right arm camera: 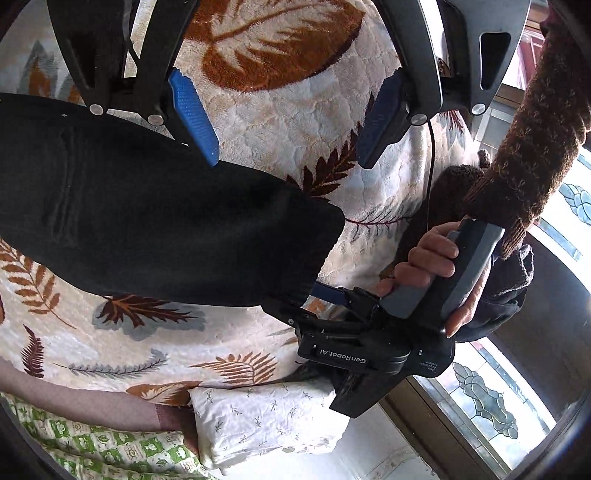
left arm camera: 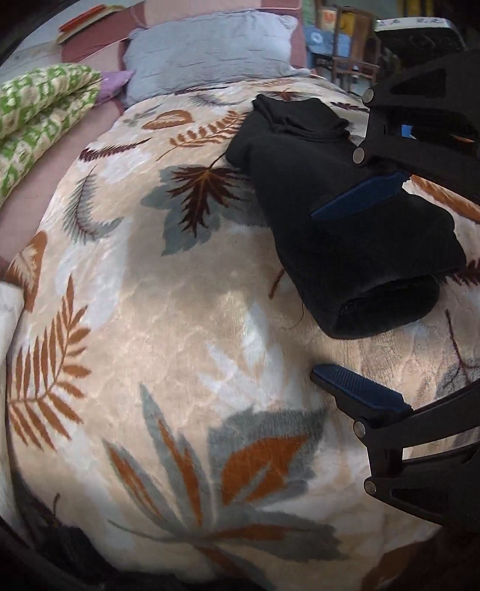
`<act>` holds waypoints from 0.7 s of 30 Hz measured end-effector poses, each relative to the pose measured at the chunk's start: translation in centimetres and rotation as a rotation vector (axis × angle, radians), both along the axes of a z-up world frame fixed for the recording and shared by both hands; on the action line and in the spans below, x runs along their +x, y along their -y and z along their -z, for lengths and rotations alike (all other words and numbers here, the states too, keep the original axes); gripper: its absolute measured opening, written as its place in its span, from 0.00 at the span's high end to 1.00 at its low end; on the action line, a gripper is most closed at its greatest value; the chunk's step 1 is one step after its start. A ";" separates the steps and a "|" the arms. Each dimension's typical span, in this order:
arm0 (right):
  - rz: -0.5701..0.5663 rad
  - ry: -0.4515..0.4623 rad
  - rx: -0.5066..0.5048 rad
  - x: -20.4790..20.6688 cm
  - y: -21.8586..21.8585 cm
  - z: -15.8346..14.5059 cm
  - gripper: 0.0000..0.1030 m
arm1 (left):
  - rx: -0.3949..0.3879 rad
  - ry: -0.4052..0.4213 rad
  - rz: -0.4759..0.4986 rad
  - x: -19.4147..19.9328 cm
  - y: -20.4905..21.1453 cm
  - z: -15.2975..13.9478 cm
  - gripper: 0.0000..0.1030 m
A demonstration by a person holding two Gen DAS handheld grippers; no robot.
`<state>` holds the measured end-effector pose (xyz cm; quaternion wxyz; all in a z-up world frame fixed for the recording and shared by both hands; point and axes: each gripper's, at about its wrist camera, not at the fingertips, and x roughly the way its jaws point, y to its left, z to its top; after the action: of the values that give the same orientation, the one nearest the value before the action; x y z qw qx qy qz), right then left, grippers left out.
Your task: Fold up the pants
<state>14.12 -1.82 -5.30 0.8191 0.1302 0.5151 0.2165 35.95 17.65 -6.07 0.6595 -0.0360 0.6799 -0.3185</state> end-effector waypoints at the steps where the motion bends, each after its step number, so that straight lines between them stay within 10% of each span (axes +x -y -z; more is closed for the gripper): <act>1: 0.004 -0.005 0.000 0.1 0.0 0.1 0.24 | -0.001 0.010 0.049 0.0 0.9 0.4 0.19; 5: 0.014 -0.010 -0.009 0.6 -0.5 0.1 0.23 | -0.058 0.006 0.169 -0.5 1.8 0.4 0.20; 12: -0.020 0.056 -0.127 1.4 -4.6 0.4 0.20 | -0.137 -0.070 0.158 0.5 0.8 -0.6 0.68; 21: 0.038 0.116 -0.375 3.9 -10.9 2.4 0.17 | -0.125 -0.154 0.087 1.9 0.8 1.4 0.68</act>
<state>18.05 9.08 -7.74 0.8613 -0.0278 0.4957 0.1083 37.89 16.86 -7.44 0.5873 -0.0717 0.7084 -0.3849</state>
